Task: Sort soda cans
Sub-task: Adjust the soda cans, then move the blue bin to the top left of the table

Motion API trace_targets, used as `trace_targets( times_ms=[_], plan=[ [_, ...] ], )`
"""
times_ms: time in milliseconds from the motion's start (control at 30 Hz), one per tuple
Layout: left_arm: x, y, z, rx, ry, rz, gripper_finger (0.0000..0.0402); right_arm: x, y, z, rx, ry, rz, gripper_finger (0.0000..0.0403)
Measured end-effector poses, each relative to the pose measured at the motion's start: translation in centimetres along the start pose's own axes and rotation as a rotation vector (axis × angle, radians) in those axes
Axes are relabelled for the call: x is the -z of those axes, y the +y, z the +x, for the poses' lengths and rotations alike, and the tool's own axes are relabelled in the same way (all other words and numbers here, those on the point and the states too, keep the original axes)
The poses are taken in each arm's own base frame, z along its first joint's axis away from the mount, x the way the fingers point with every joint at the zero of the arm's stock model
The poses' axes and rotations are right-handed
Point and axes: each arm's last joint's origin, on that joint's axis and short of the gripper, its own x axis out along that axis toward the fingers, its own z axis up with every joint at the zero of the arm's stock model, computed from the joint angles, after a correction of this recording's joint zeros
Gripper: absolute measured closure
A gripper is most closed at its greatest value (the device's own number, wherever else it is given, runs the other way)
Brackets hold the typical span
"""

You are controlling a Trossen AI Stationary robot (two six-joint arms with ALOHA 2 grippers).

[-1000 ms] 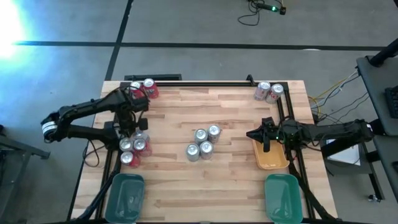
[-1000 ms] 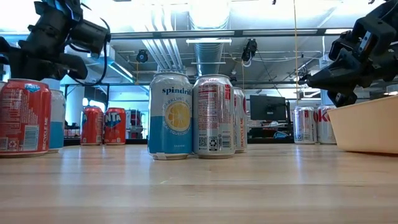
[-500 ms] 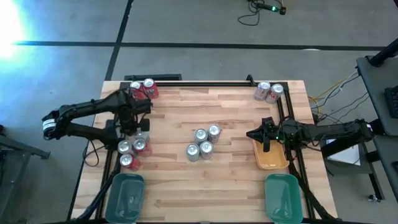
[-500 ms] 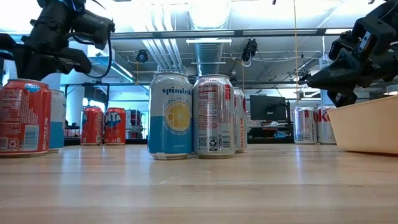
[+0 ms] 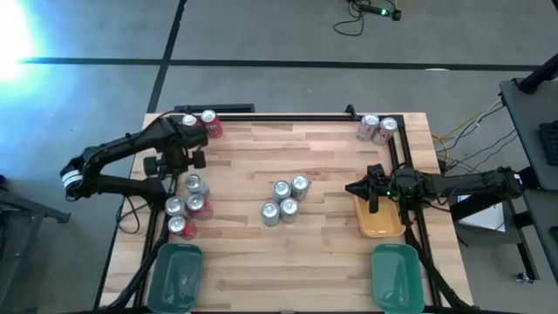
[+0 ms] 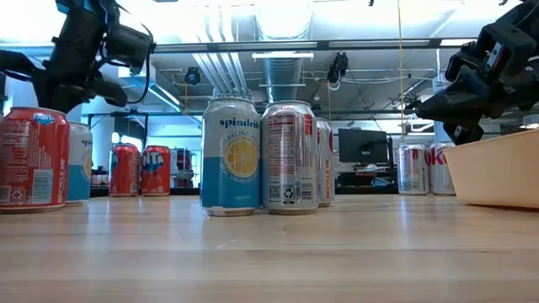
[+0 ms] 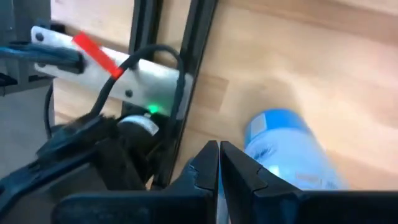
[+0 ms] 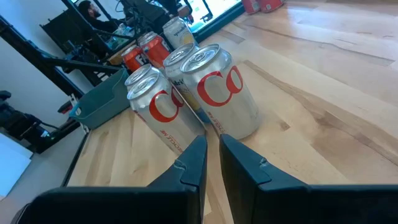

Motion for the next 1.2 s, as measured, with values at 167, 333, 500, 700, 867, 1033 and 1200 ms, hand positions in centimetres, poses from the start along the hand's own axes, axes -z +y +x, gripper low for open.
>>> trace_targets(
  times_ms=[167, 333, 500, 700, 867, 1033, 1200],
  plan=[
    [-1.2, -2.0, 0.9, 0.028, -0.005, 0.037, 0.0401, 0.0, 0.0, 0.0, 0.0, -0.001, 0.006, 0.0365],
    [-1.3, -3.4, 1.8, 0.006, 0.063, 0.108, 0.0401, 0.0, 0.0, 0.0, -0.001, -0.002, 0.023, 0.0364],
    [-0.5, -3.9, 1.8, 0.038, 0.098, 0.18, 0.0401, 0.0, 0.0, 0.0, -0.001, -0.002, 0.026, 0.0365],
    [0.7, -3.9, 1.4, 0.066, 0.097, 0.243, 0.0401, 0.0, 0.0, 0.0, 0.0, -0.001, 0.017, 0.0365],
    [1.3, -4.4, 1.4, 0.097, 0.095, 0.278, 0.0401, 0.0, 0.0, 0.0, -0.001, -0.001, 0.017, 0.0365],
    [1.3, -4.8, 0.6, 0.15, 0.074, 0.365, 0.0401, 0.0, 0.0, 0.0, -0.001, -0.001, 0.029, 0.0364],
    [0.8, -4.8, -2.9, 0.213, -0.029, 0.448, 0.0378, 0.0, 0.0, 0.0, 0.005, 0.001, 0.011, 0.0364]
  ],
)
